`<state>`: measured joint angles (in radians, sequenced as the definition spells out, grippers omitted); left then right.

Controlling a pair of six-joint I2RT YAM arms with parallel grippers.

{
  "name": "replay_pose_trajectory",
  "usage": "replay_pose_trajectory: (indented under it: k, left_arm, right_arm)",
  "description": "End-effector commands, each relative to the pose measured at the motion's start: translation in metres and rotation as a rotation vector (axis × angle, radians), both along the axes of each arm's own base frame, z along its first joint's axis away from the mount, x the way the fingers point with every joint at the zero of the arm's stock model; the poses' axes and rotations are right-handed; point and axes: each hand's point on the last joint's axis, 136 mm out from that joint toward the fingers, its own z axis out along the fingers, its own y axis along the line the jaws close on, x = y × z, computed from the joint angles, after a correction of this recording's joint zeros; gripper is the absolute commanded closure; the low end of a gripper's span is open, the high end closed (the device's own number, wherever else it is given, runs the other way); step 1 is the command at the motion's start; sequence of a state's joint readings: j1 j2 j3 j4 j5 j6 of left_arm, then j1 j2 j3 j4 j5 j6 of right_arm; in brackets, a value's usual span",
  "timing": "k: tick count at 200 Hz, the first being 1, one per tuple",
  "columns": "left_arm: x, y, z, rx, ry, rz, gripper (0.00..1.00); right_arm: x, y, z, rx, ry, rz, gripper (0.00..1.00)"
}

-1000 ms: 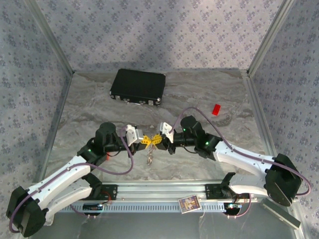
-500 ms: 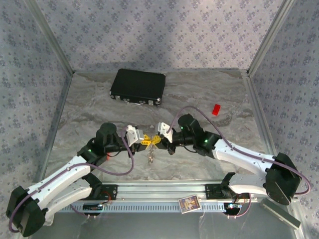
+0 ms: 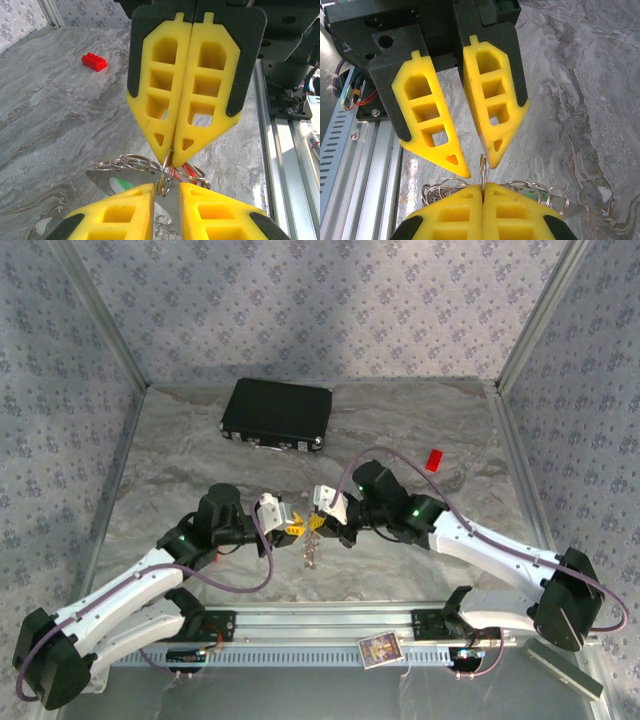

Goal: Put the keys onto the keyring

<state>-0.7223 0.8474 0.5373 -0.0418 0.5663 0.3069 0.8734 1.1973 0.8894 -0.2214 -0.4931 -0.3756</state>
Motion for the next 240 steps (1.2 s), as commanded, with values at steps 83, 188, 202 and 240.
replay_pose_trajectory:
  k: [83,188,202,240]
  left_arm:
    - [-0.005,-0.007,0.015,-0.008,-0.03,-0.061,1.0]
    - [-0.006,-0.008,0.02,-0.127,-0.025,-0.037,1.0]
    - [-0.008,-0.008,0.021,-0.132,-0.027,-0.045,1.0]
    - [-0.012,-0.009,0.023,-0.143,-0.035,-0.067,1.0]
  right_arm:
    - [-0.009,0.01,0.016,-0.039,-0.036,0.1,1.0]
    - [-0.006,-0.01,-0.003,0.085,0.072,-0.049,0.62]
    - [-0.005,-0.008,-0.003,0.089,0.067,-0.049,0.62]
    - [-0.006,0.0,-0.009,0.073,0.06,-0.035,0.61]
